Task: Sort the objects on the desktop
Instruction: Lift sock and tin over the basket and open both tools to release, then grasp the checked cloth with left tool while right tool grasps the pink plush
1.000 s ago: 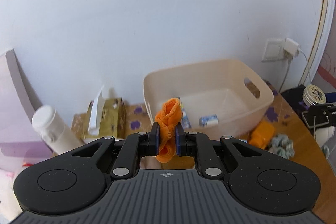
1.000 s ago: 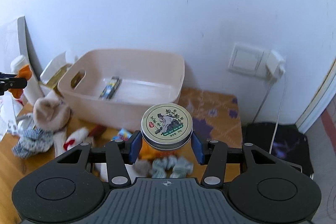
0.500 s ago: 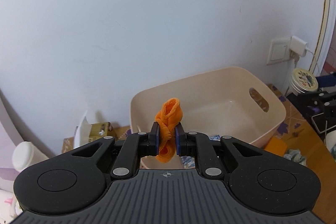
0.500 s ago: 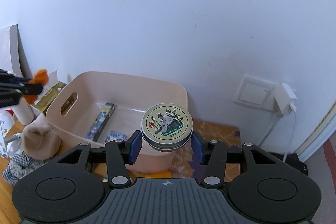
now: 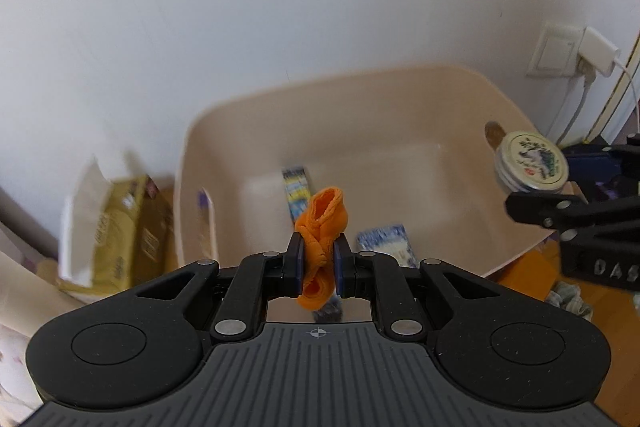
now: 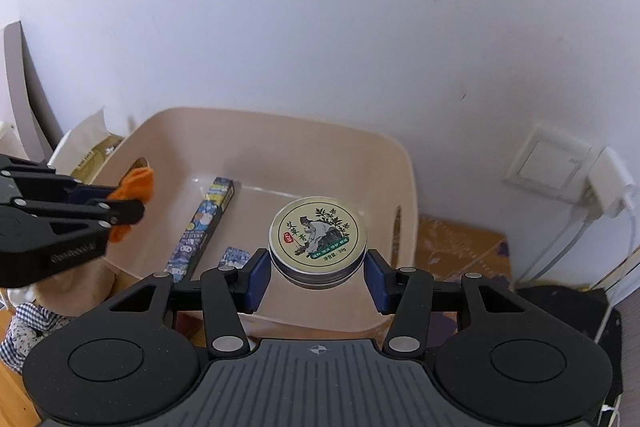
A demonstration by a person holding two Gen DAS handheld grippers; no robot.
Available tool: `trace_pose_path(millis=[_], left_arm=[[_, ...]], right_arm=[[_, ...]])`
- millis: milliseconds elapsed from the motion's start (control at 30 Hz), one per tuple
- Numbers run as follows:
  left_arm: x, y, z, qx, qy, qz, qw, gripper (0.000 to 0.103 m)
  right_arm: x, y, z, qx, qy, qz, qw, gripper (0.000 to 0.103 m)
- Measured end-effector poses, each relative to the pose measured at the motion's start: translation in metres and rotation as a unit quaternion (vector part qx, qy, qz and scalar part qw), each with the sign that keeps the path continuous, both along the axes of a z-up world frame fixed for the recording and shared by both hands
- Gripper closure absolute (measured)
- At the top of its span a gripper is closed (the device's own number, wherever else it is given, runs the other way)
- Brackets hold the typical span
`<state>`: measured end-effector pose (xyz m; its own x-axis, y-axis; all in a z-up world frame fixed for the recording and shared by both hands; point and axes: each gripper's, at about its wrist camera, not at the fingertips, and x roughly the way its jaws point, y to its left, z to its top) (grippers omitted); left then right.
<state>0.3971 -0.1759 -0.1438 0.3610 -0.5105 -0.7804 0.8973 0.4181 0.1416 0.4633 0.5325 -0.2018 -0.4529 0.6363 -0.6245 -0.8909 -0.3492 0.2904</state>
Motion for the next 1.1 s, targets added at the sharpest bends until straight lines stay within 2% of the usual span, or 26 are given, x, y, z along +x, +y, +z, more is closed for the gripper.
trace_pose_path(millis=[200,267,400,467,500,533,567,633,767,867,1000,1100], left_arm=[[0.01,-0.008,-0.016,0.035,0.024,0.015,0.999,0.089],[0.013,-0.007,-0.02,0.044,0.047,0.018,0.9978,0.089],[0.017,-0.008,-0.023,0.045,0.058,0.018,0.9971,0.088],[0.018,-0.006,-0.022,0.046,0.057,0.015,0.9972,0.084],[0.018,-0.005,-0.022,0.047,0.055,0.015,0.9973,0.078],[0.02,-0.006,-0.023,0.045,0.053,0.015,0.9975,0.065],[0.021,-0.004,-0.021,0.039,0.053,0.015,0.9977,0.046],[0.023,0.001,-0.019,0.028,0.057,0.009,0.9979,0.026],[0.024,0.013,-0.012,0.01,0.054,-0.007,0.9985,0.025],[0.025,0.024,-0.003,-0.003,0.049,-0.016,0.9987,0.024],[0.022,0.037,0.01,-0.018,0.038,-0.028,0.9987,0.023],[0.023,0.046,0.016,-0.028,0.029,-0.036,0.9986,0.023]], right_arm=[[-0.021,0.014,-0.017,-0.031,-0.02,0.009,0.999,0.055],[-0.025,0.016,-0.021,-0.038,-0.03,0.007,0.999,0.055],[-0.032,0.02,-0.027,-0.051,-0.035,0.009,0.998,0.055],[-0.032,0.02,-0.027,-0.053,-0.035,0.008,0.998,0.054],[-0.033,0.021,-0.027,-0.054,-0.034,0.009,0.998,0.054],[-0.033,0.021,-0.028,-0.055,-0.031,0.007,0.998,0.054],[-0.032,0.022,-0.028,-0.055,-0.028,0.005,0.998,0.047],[-0.03,0.02,-0.028,-0.055,-0.021,0.001,0.998,0.043],[-0.018,0.012,-0.023,-0.04,-0.008,-0.007,0.999,0.025],[-0.01,0.004,-0.017,-0.013,-0.015,-0.018,1.0,0.023],[0.003,-0.005,-0.015,-0.011,0.0,-0.034,0.999,0.013],[0.009,-0.014,-0.015,-0.008,0.005,-0.044,0.999,0.011]])
